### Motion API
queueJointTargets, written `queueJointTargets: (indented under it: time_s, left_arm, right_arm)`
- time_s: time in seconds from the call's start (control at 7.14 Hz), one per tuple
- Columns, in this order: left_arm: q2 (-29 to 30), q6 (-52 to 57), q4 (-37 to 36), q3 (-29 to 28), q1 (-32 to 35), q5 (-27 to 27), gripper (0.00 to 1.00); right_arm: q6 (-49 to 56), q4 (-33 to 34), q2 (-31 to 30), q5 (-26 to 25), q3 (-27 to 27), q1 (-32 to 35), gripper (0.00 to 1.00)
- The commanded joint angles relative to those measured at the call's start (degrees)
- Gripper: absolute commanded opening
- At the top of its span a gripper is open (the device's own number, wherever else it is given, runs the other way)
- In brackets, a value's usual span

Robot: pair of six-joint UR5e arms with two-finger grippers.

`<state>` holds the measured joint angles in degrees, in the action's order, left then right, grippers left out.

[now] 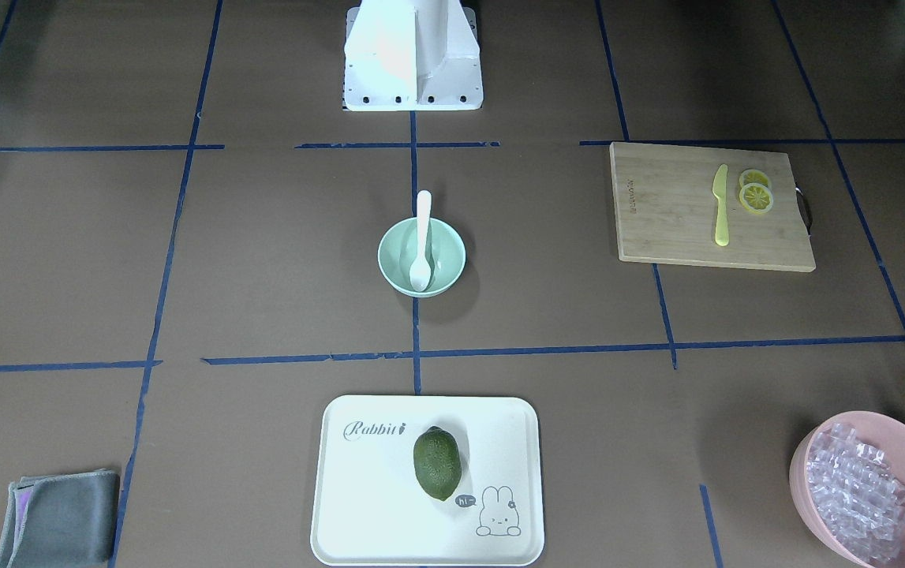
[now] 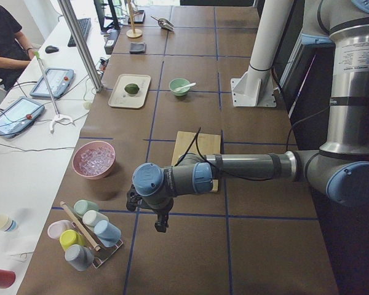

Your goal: Place spoon in bowl

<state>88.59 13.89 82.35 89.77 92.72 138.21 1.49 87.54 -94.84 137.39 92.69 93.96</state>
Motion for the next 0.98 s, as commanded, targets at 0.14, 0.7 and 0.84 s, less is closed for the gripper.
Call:
queueJointTargets:
  time_s: [0.14, 0.7, 0.84]
  left_arm:
    - [0.0, -0.1, 0.0, 0.0, -0.1, 0.0, 1.0]
    - [0.3, -0.1, 0.0, 0.0, -0.1, 0.0, 1.0]
    - [0.4, 0.0, 0.0, 0.1, -0.1, 0.0, 1.0]
  right_arm:
    - [-0.1, 0.0, 0.0, 0.1, -0.1, 0.0, 1.0]
    - [-0.4, 0.0, 0.0, 0.1, 0.0, 0.0, 1.0]
    - [-0.5, 0.0, 0.0, 0.1, 0.1, 0.0, 1.0]
